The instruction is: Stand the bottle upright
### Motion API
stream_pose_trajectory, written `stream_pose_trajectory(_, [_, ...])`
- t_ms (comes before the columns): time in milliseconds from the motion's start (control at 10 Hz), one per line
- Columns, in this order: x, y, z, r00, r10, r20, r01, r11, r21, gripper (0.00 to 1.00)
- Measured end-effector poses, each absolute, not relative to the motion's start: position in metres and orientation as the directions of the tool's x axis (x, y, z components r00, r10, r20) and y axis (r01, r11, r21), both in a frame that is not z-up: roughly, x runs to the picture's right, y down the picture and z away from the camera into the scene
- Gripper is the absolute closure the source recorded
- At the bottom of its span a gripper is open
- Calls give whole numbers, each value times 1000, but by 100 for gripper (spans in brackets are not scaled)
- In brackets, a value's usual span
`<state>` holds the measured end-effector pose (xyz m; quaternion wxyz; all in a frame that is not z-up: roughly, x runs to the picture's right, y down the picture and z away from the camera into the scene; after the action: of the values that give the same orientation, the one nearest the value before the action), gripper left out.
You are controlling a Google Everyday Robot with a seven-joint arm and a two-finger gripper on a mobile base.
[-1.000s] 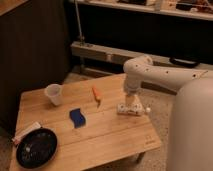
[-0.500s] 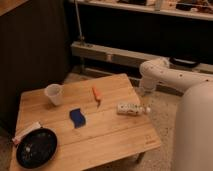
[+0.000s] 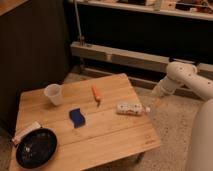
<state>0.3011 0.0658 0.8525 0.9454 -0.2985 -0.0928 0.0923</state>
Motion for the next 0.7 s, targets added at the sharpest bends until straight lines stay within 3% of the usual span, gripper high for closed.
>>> stream_pose_trajectory(700, [283, 99, 863, 980, 170, 104, -69, 780, -622, 38])
